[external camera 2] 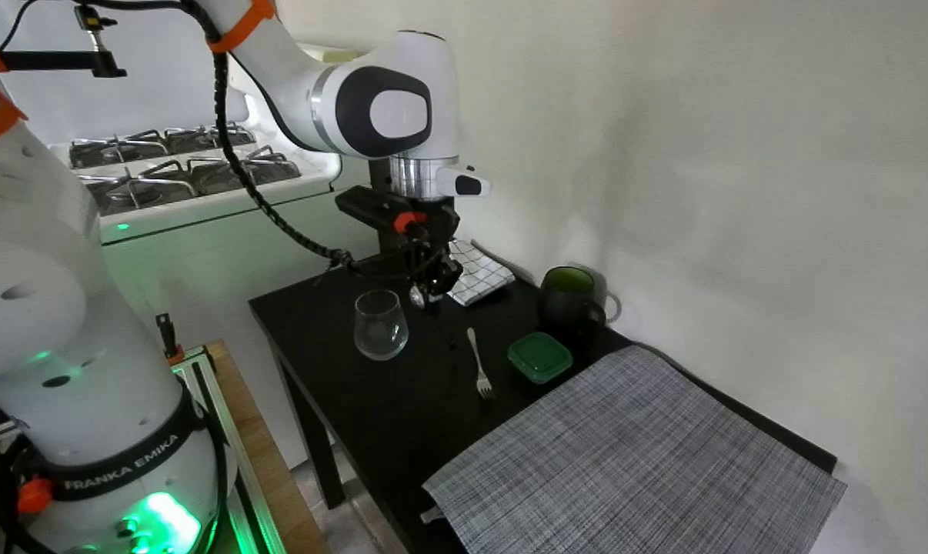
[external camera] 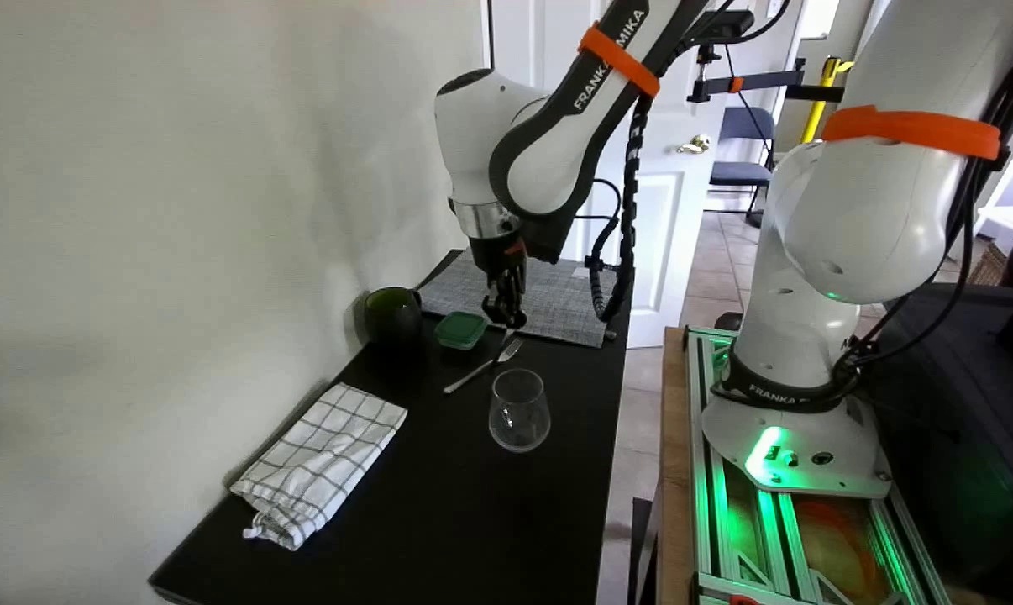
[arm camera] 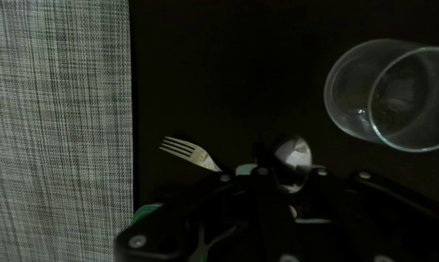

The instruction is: Remove the spoon from the cup

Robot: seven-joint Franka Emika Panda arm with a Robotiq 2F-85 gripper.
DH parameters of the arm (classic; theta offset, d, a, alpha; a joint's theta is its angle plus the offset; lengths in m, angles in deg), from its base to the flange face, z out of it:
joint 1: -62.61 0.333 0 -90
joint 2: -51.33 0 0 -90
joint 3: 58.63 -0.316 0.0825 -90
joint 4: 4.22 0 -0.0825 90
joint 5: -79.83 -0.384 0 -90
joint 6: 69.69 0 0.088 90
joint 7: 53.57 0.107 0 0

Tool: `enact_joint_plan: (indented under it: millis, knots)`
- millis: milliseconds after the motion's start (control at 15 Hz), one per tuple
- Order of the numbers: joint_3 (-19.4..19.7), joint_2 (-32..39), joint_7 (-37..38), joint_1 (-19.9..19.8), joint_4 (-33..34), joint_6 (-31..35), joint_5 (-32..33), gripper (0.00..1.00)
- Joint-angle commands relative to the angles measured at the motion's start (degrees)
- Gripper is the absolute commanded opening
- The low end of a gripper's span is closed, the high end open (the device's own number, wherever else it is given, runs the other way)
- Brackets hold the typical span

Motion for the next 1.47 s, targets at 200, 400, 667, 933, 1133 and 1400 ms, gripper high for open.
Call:
enact_joint_plan:
  millis: [200,400,667,933,1133,1400]
  knots:
    - [0.4,6.3,-2.7,0.4,0.1,9.3,-2.1,0.03]
    - [0.3,7.7,-3.2,0.4,0.1,14.3,-1.8,0.03]
    - [0.4,10.2,-5.8,1.1,0.1,17.1,-4.0,0.03]
    - [0.2,12.0,-7.9,1.5,0.1,16.0,-5.1,0.03]
    - [0.2,13.3,-8.4,1.4,0.1,15.9,-4.7,0.03]
    - [0.3,16.4,-8.1,1.2,0.1,16.9,-4.1,0.03]
